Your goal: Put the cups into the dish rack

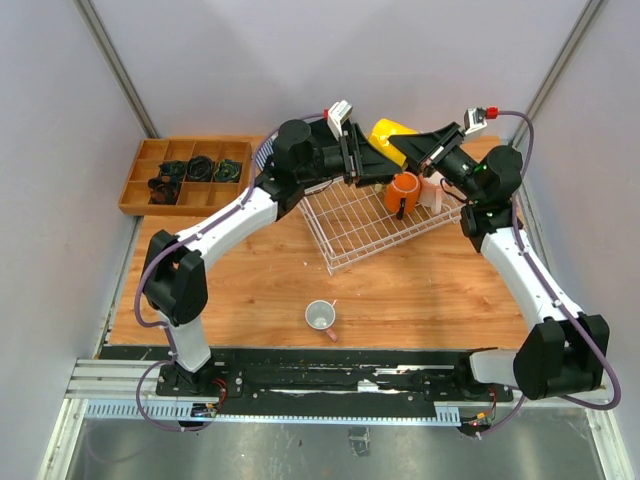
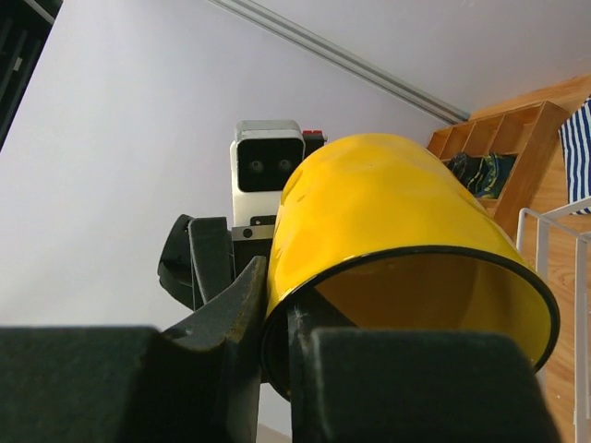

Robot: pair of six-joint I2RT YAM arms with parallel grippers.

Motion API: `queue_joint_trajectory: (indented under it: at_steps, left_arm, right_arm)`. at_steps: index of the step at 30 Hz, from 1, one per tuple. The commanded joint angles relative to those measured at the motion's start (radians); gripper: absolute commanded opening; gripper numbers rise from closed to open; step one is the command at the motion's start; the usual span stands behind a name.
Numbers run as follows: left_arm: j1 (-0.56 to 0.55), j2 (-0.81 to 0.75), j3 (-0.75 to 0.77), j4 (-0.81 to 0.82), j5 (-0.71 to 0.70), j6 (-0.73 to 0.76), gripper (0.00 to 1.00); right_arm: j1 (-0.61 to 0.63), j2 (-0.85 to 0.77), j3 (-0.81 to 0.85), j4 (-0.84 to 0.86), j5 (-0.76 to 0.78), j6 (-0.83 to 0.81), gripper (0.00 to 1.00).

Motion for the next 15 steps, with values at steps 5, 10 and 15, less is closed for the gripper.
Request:
queue_joint_trajectory:
  at_steps: [5,10,15]
  left_arm:
    - [-0.003,-0.017,0.005,0.093,0.017,-0.05,0.57]
    - [-0.003,-0.007,-0.007,0.153,0.026,-0.098,0.36]
    - [-0.003,0.01,-0.004,0.181,0.032,-0.125,0.25]
  right_arm:
    - [0.017,0.015,-0.041,0.159,-0.009,-0.001,0.01]
    - [0.019,0.027,-0.063,0.18,-0.008,-0.005,0.01]
    - [0.031,0.037,-0.076,0.176,-0.014,-0.02,0.01]
